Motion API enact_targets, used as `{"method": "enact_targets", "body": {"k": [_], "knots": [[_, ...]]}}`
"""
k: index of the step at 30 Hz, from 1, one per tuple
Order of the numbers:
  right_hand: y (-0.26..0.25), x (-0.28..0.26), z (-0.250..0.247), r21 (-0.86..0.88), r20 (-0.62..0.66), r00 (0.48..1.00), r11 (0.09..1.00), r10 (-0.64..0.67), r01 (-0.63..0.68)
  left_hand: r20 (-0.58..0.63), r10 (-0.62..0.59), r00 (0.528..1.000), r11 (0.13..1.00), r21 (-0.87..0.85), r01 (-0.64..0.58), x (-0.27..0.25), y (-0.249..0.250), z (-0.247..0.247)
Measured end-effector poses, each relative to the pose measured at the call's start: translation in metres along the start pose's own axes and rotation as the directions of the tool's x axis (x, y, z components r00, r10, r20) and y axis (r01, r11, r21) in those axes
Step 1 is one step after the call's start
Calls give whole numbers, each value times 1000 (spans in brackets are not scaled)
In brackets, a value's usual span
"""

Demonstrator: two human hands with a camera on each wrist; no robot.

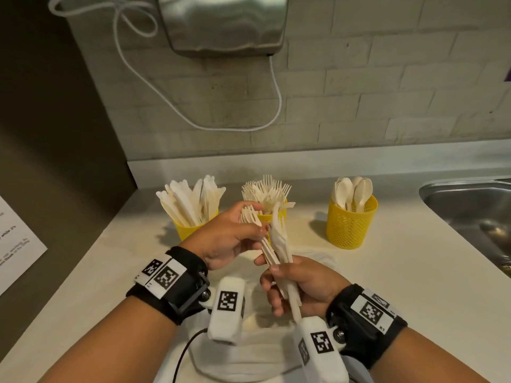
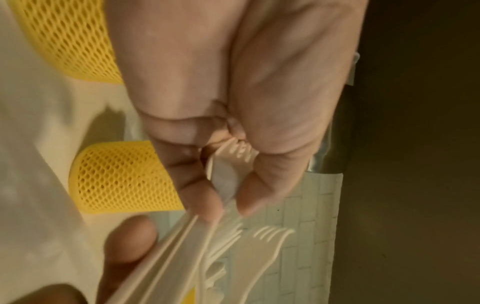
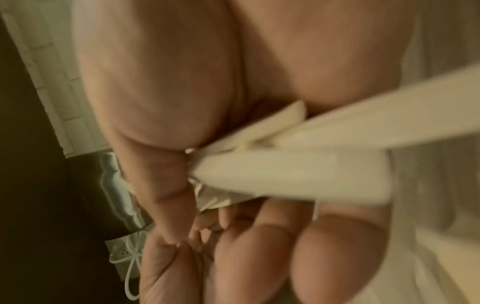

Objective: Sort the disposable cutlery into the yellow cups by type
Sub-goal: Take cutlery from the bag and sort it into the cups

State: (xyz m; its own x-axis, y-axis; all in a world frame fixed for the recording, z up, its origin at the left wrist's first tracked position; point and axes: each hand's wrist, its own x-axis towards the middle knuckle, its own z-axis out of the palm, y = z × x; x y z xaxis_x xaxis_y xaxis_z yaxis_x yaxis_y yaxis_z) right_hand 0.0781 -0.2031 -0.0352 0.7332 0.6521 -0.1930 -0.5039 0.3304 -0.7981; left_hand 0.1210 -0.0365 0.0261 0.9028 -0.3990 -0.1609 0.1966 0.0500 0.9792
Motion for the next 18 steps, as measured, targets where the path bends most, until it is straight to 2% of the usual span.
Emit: {"method": "enact_targets", "body": {"k": [3, 7, 13, 18], "knots": [[1, 0, -2, 15, -72, 997, 1000, -7, 8, -43, -13, 999, 999, -51, 11, 3, 3, -4], [3, 5, -2, -29, -123, 992, 999, -22, 18, 39, -59, 997, 996, 62, 57, 3, 0, -2], [1, 2, 4, -18, -85, 996, 1000, -5, 4, 101, -93, 990, 985, 155, 77, 1, -6, 9], [-1, 3, 10, -127, -105, 991, 987, 86, -99, 78, -77, 994, 978, 200, 60, 1, -6, 15]]}}
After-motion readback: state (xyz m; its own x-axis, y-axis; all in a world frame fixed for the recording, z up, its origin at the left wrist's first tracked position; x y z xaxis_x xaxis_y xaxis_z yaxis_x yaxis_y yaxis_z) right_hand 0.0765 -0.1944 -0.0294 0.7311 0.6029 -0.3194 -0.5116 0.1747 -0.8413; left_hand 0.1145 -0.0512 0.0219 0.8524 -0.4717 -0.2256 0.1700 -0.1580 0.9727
